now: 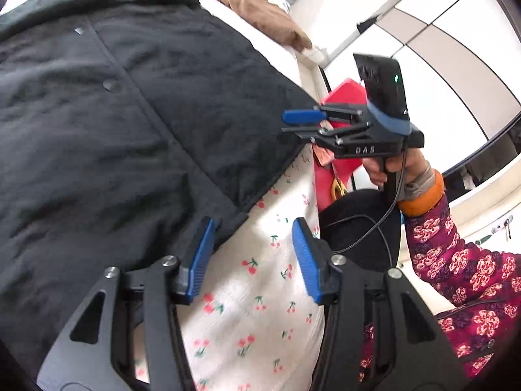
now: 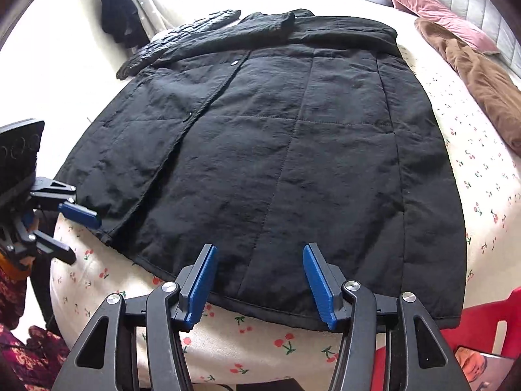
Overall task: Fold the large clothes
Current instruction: 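Move both grippers to the black jacket's hem and grasp it, then lift the hem with both grippers and carry it toward the collar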
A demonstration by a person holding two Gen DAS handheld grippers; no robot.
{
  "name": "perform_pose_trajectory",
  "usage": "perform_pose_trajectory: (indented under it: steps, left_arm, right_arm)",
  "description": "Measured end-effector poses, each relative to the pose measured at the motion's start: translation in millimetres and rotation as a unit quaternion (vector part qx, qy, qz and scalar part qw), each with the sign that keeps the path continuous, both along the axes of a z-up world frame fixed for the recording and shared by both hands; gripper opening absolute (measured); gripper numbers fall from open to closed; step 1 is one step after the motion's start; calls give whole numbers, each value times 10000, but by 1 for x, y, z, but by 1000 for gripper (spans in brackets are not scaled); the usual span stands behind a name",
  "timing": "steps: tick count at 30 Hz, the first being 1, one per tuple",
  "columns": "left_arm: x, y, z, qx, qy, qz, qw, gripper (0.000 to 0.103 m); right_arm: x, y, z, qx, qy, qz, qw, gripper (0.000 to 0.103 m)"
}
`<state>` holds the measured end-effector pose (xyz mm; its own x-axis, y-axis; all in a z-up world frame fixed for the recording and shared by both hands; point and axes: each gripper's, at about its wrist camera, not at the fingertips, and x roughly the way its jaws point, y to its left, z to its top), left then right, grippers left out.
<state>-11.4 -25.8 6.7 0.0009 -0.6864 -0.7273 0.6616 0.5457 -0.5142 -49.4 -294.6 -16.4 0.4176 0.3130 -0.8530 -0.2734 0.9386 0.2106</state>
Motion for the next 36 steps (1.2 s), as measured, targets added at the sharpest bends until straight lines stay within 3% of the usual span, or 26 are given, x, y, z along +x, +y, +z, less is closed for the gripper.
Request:
perform_pose_trajectory:
  steps: [2,5,8,10,15,20,23,26,28,36]
  left_arm:
    - [2,25,18,72,-245,395,9989,70]
    - [10,75,38,237,-565,927,9938,71]
    - [22,121,47,661,-1098,1447,9811,71]
    - [32,145,40,770,-993,1703,9773,71]
    - [47,192,1,1164,72,1747,9777,71]
    - [25,198,4,1517,-167,1349,9790,71]
    - [17,214,18,1430,-256,1540,9773,72]
    - [13,231,27,1215,-446,2001,9712,86]
    - [17,244,28,1058,-444,2214,9684,87]
    - [53,276,-9,376,593,2483,9661,87]
  right_arm:
    - [-1,-5,7,5,-104,-3,9999,65]
    - [1,-18,14,-93,-188,-99,9997,67]
    - [5,-35,22,-156,-272,-388,9988,67]
    - [7,-45,22,-168,-299,-534,9980,67]
    - [17,-63,-6,-221,270,-731,9967,67]
    - [0,-56,-11,-633,322,-366,9968,74]
    - [-8,-60,0,-499,390,-281,9976,75]
    - [-9,-76,11,-261,250,-419,9985,76]
    - [-6,-88,14,-173,198,-621,9977,78]
    - [23,-137,-12,1119,641,-1263,9836,78]
